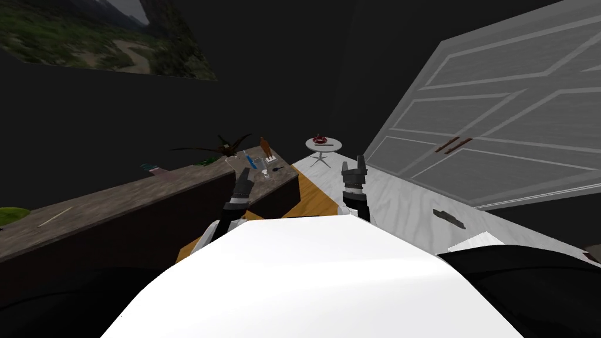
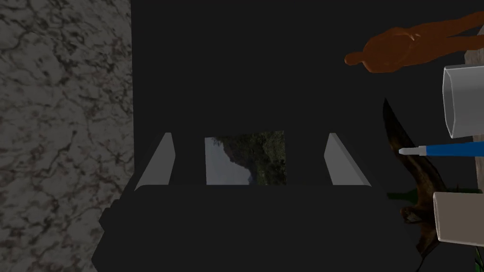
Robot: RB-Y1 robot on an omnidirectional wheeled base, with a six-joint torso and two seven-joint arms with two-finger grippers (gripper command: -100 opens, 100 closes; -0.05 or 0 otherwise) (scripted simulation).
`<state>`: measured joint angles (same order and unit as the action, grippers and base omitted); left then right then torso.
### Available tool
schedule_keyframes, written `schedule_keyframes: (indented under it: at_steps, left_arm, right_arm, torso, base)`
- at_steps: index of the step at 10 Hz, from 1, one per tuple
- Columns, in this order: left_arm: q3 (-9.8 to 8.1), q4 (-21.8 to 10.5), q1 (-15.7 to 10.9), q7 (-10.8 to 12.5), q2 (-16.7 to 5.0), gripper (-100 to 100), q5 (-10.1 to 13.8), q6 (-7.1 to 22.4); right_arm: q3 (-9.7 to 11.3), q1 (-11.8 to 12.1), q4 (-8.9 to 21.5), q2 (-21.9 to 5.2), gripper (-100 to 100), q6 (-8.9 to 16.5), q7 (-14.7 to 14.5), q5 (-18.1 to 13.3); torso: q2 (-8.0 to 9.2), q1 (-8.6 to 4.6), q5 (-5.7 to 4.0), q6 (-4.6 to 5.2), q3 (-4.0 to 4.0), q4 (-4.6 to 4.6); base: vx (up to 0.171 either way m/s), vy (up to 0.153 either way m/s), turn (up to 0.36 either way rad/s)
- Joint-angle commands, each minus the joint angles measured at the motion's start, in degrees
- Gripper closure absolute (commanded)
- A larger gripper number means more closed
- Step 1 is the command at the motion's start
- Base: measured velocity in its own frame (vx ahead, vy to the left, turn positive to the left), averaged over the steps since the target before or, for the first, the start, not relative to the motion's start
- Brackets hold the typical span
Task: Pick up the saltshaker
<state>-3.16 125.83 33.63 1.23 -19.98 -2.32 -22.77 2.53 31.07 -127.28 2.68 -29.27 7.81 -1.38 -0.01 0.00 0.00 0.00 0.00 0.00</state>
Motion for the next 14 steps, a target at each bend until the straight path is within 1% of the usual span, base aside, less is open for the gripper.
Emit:
schedule_keyframes:
  at_steps: [1,2,3,9,14]
  left_arm:
    - [0.17,-1.56,0.47,0.45,-2.65,-100,-0.32,2.1]
    - [0.24,-2.43,0.83,0.76,-4.15,-100,-0.5,3.25]
    - [0.24,-2.43,0.83,0.76,-4.28,-100,-0.5,3.25]
    - [0.62,-7.45,2.8,2.51,-13.73,-100,-1.48,9.73]
    - [0.95,-11.93,4.38,3.97,-22.31,-100,-2.3,15.21]
  right_arm:
    - [0.0,0.0,0.0,0.0,0,0.0,0.0,0.0]
    - [0.0,0.0,0.0,0.0,0,0.0,0.0,0.0]
    - [0.0,0.0,0.0,0.0,0,0.0,0.0,0.0]
    - [0.0,0.0,0.0,0.0,0,0.0,0.0,0.0]
    - [0.0,0.0,0.0,0.0,0,0.0,0.0,0.0]
  torso:
    - [0.0,0.0,0.0,0.0,0.0,0.0]
    - [-0.01,-0.01,0.0,0.01,0.0,0.0]
    - [-0.01,0.0,0.0,0.0,-0.01,0.0]
    - [-0.01,0.0,0.0,-0.01,0.0,0.0]
    - [-0.01,0.0,-0.01,-0.02,-0.01,0.0]
  base:
    - [0.002,-0.008,-0.193]
    - [0.003,-0.008,-0.221]
    - [0.001,-0.001,-0.037]
    - [0.002,-0.006,-0.155]
    - [0.003,-0.007,-0.174]
